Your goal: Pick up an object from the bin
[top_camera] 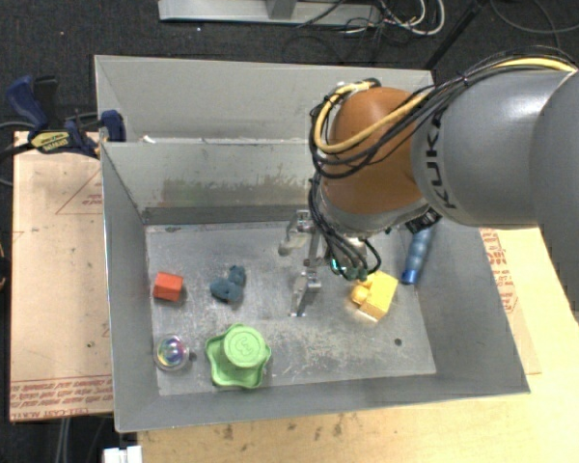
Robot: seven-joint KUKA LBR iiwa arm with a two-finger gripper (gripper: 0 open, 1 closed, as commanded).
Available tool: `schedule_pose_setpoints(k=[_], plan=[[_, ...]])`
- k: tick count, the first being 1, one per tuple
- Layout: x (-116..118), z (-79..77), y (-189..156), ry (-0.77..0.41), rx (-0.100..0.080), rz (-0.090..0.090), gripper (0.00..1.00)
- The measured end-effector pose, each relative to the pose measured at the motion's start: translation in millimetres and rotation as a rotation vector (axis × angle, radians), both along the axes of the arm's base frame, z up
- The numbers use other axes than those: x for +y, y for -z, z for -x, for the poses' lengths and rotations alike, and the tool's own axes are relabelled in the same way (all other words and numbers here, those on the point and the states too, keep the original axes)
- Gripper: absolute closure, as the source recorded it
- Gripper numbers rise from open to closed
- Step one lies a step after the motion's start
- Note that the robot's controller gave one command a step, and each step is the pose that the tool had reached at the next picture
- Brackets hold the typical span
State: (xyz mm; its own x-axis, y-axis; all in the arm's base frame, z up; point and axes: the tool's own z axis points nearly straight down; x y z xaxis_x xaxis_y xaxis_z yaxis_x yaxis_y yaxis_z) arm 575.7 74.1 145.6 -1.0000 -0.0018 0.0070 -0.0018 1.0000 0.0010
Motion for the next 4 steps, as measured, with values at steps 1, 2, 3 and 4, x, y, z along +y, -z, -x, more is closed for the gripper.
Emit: schedule_pose_setpoints(k=[1,2,3,4], plan=[[91.9,-12.9,70.8,0.013,-0.015,-0.001,0.00],[70.9,-10.0,44.6,0.109,-0.010,0.000,0.00],[79.6,-11.1,45.5,-0.387,-0.011,-0.002,0.00],[84.2,-20.1,70.2,-0.431,-0.009,-0.002,0.00]])
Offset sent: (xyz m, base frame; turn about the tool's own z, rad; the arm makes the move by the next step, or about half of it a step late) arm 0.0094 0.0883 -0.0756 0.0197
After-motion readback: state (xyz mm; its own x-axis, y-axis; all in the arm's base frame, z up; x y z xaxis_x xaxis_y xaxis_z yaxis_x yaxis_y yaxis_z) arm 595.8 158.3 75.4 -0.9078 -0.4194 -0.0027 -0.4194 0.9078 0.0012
